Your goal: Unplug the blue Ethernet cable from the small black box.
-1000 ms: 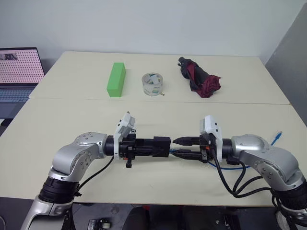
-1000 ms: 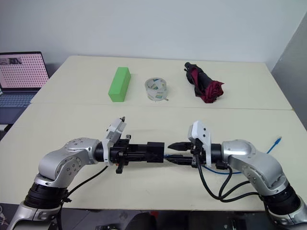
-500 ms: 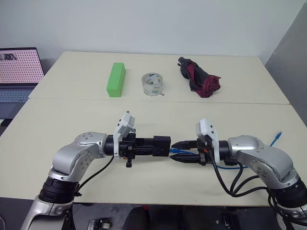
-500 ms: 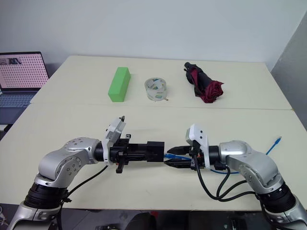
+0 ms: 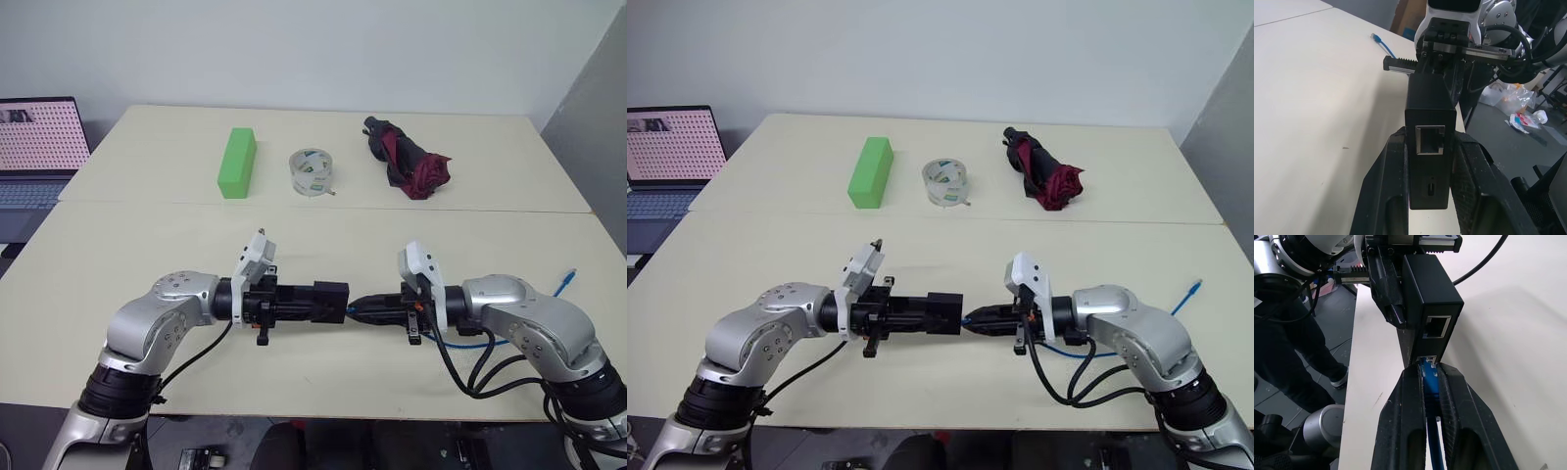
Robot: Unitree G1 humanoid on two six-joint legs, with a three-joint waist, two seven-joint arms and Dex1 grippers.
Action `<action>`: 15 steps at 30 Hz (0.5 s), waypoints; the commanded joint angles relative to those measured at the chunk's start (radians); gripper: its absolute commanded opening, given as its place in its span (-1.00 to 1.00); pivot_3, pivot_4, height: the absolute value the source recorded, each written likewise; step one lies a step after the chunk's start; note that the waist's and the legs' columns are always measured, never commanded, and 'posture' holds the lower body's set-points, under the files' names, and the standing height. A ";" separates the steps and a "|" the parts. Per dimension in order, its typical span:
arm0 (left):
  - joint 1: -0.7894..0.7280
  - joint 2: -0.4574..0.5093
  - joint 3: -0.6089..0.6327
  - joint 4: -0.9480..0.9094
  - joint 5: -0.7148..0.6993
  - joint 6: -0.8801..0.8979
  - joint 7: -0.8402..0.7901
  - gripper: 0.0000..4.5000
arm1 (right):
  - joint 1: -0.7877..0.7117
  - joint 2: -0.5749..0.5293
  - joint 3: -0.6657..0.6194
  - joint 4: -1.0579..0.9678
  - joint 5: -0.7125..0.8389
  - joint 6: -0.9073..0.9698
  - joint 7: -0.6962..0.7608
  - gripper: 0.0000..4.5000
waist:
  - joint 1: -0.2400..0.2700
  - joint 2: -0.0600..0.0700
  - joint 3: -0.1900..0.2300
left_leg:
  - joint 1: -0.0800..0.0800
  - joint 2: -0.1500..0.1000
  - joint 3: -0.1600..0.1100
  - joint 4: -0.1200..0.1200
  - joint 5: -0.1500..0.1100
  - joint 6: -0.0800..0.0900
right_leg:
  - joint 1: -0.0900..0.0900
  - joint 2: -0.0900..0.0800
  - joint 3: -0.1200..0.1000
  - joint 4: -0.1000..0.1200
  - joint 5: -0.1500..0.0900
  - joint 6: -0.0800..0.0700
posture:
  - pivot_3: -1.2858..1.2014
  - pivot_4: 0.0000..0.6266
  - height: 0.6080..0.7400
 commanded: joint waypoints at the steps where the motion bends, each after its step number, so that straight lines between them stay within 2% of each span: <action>1: 0.000 -0.007 0.006 -0.037 -0.020 -0.008 -0.004 -0.65 | -0.026 0.011 -0.001 -0.016 -0.006 -0.005 0.014 -0.96 | 0.000 0.000 0.000 | 0.000 0.000 0.000 0.000 0.000 0.000 | 0.000 0.000 0.000 0.000 0.000 0.000 | 0.03 -0.52 1.00; 6: 0.006 -0.003 0.004 -0.036 -0.012 -0.019 -0.013 -0.65 | -0.031 -0.005 -0.003 0.000 -0.003 0.009 0.040 -0.96 | 0.000 0.000 0.000 | 0.000 0.000 0.000 0.000 0.000 0.000 | 0.000 0.000 0.000 0.000 0.000 0.000 | 0.03 -0.52 1.00; 15: 0.022 0.051 0.030 0.003 0.029 -0.074 -0.039 -0.65 | 0.004 -0.120 -0.063 0.071 -0.041 -0.021 0.111 -0.99 | 0.000 0.000 0.000 | 0.000 0.000 0.000 0.000 -0.002 0.003 | 0.000 0.000 0.000 0.000 0.000 0.000 | 0.03 -0.52 1.00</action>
